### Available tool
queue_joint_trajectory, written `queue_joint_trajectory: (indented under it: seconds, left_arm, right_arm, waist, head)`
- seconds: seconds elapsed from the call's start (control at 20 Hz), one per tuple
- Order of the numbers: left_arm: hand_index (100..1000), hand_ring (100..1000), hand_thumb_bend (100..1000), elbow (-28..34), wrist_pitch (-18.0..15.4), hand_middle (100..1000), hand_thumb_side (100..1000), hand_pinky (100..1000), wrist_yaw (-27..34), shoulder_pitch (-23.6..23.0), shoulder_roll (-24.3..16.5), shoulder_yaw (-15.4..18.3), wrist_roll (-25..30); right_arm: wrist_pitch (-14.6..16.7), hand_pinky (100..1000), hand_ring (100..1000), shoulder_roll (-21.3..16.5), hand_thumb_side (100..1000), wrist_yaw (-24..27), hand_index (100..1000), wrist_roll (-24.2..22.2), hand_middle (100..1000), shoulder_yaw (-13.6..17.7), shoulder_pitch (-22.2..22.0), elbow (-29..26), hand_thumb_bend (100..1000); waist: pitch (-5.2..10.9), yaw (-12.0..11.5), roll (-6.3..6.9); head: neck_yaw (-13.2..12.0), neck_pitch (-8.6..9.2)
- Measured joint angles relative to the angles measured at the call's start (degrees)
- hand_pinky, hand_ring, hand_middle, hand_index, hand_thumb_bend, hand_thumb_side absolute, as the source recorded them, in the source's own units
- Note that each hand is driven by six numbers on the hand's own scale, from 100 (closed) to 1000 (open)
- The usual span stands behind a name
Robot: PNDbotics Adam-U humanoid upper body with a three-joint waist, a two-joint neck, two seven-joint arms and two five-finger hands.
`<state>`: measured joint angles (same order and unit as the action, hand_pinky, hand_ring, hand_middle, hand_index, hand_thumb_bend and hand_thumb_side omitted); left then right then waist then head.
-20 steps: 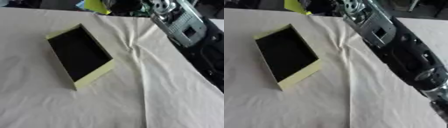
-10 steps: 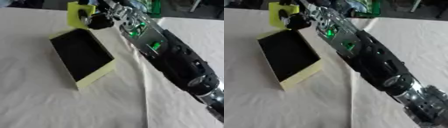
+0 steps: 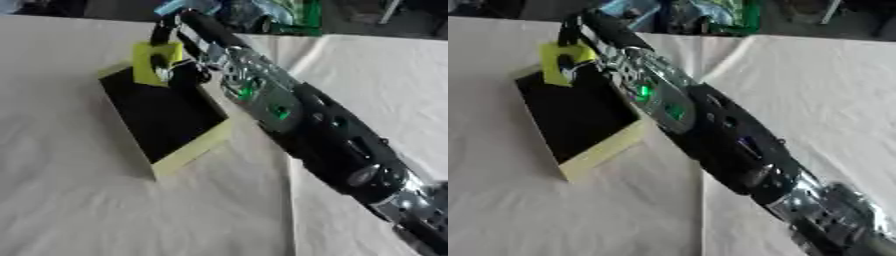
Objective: Pick up objects on the table and place them in the box.
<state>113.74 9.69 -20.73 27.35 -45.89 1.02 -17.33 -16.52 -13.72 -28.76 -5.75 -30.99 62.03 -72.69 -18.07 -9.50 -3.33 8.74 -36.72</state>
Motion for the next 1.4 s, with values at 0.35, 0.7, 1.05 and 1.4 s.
queue_joint_trajectory:
  seconds: [0.35, 0.7, 1.05, 1.4]
  left_arm:
    - [792, 724, 100, 0.0, -0.01, 700, 582, 601, 0.0, 0.24, 0.01, 0.0, -0.02]
    - [793, 726, 100, 0.0, 0.0, 702, 579, 601, 0.01, 0.3, 0.02, 0.0, -0.02]
    - [793, 726, 100, 0.0, 0.03, 702, 581, 600, 0.01, 0.3, 0.07, 0.0, 0.02]
    - [792, 726, 100, 0.0, 0.06, 702, 580, 599, 0.01, 0.27, 0.5, 0.0, 0.04]
  right_arm:
    - [1.89, 304, 192, 0.72, 100, -1.54, 349, -1.44, 196, -1.2, -1.08, 1.9, 100]
    - [4.57, 766, 825, 0.85, 100, -7.87, 793, -10.81, 796, -2.26, -1.07, 2.15, 100]
    - [10.88, 991, 1000, 0.35, 346, -16.32, 1000, -24.94, 1000, -1.7, -0.73, 0.32, 100]
    - [13.37, 990, 1000, 0.16, 501, -19.84, 1000, -30.43, 1000, -0.39, -0.69, -3.23, 100]
  waist:
    - [-0.02, 0.09, -0.01]
    - [-0.02, 0.21, -0.01]
    - [0.03, 0.24, -0.01]
    - [0.04, 0.15, -0.01]
  head:
    - [0.06, 0.0]
    - [0.07, 0.0]
    - [0.08, 0.0]
    - [0.08, 0.0]
